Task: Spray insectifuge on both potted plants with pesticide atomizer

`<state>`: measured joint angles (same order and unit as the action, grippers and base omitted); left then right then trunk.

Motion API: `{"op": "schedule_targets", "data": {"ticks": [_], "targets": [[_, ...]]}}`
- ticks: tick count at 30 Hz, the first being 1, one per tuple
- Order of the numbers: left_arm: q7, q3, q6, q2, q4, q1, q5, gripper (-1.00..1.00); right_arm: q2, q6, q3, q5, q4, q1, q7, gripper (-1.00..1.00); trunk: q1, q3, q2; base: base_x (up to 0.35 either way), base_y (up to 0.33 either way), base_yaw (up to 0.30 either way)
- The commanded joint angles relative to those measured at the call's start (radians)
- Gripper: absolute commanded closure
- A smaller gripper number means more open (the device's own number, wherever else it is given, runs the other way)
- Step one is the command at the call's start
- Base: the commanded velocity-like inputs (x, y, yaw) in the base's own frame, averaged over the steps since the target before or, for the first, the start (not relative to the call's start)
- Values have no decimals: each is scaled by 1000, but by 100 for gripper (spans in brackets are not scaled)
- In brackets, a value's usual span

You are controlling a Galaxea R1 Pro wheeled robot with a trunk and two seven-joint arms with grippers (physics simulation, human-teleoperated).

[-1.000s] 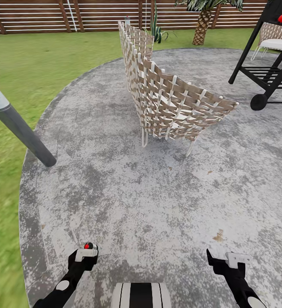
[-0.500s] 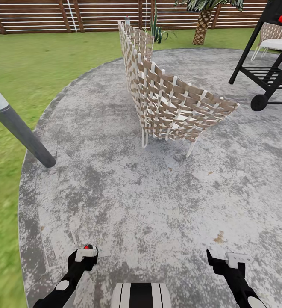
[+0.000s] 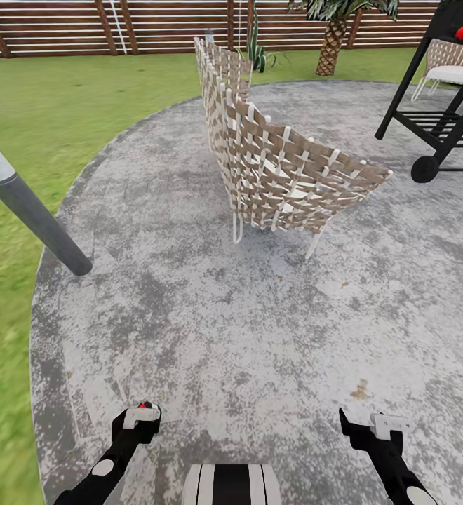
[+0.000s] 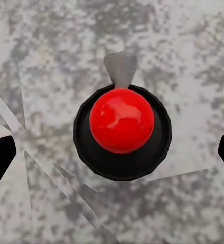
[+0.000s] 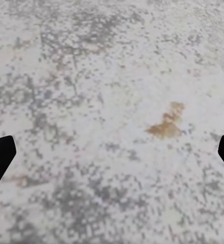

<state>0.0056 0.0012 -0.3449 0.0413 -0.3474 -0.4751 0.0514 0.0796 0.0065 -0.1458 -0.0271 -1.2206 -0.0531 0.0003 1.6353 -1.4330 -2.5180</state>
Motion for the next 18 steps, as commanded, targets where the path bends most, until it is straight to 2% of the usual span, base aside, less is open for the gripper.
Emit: {"op": "schedule_targets", "data": {"ticks": [1, 18], "targets": [[1, 0, -3, 0, 1, 0, 5, -100, 0, 1, 0, -3, 0, 0, 0, -100, 0, -1, 0, 0, 0, 0], [1, 2, -2, 2, -1, -1, 4, -100, 0, 1, 0, -3, 14, 0, 0, -100, 0, 0, 0, 0, 0, 0]]}}
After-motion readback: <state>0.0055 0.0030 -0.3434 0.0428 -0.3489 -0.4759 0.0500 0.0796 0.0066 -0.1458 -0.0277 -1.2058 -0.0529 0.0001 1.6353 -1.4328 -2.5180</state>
